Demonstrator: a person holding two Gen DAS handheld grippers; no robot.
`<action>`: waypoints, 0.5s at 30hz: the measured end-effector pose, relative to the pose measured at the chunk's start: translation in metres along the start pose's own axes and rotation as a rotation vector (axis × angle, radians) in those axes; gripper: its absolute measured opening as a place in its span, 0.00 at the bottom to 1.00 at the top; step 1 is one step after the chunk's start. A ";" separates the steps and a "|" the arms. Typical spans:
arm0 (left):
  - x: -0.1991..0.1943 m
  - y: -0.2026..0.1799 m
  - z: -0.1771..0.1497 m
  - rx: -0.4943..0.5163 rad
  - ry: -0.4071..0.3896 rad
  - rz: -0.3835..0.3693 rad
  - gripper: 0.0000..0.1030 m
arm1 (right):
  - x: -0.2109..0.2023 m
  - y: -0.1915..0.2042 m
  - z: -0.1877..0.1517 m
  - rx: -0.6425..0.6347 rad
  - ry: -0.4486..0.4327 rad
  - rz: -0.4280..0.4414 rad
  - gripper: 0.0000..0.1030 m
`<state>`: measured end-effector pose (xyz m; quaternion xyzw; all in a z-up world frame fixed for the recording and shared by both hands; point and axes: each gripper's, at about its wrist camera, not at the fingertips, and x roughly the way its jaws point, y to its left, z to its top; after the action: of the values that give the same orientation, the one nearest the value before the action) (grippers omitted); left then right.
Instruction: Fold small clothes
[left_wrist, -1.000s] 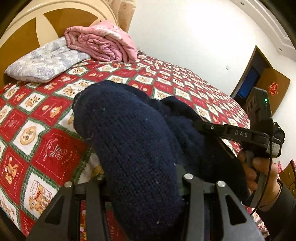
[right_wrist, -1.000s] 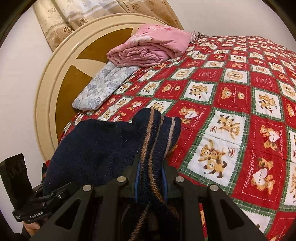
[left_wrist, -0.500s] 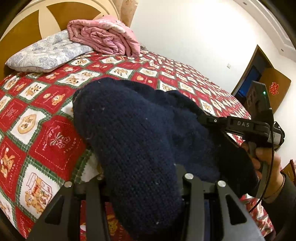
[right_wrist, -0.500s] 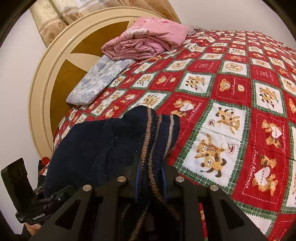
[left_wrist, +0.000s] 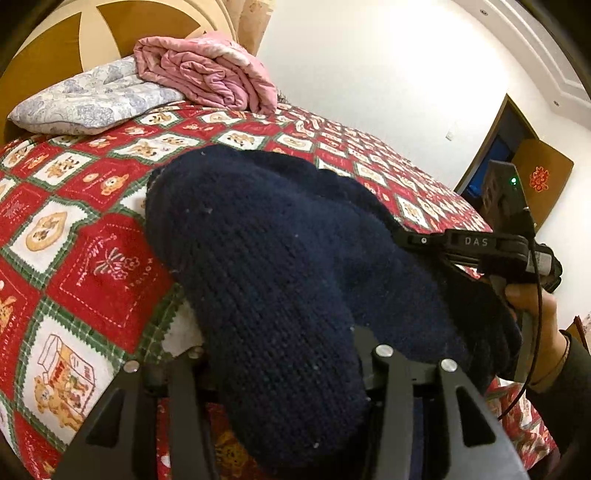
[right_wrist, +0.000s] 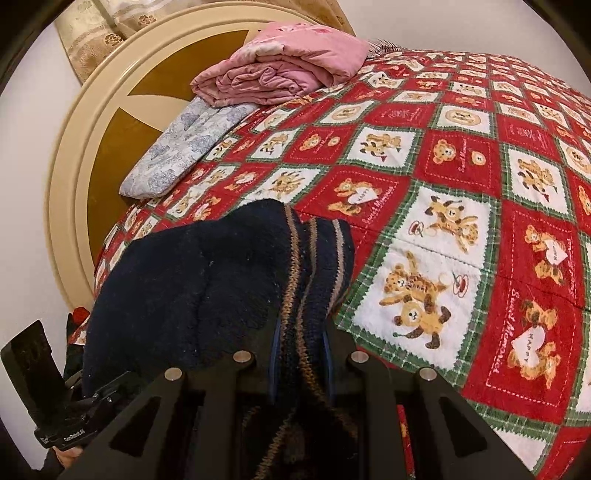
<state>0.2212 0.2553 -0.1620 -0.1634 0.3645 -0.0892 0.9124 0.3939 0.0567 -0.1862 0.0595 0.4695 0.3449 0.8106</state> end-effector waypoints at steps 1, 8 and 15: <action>0.000 0.000 -0.001 0.002 -0.007 -0.002 0.50 | 0.001 0.000 -0.001 -0.001 0.001 -0.004 0.19; 0.004 0.010 -0.004 -0.074 -0.008 0.018 0.71 | 0.007 0.007 -0.002 -0.049 0.024 -0.093 0.23; -0.011 0.007 -0.012 -0.091 0.013 0.053 0.77 | -0.011 -0.001 -0.008 -0.022 -0.003 -0.138 0.48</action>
<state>0.2052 0.2618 -0.1662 -0.1943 0.3784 -0.0493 0.9037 0.3849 0.0474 -0.1834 0.0187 0.4673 0.2931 0.8339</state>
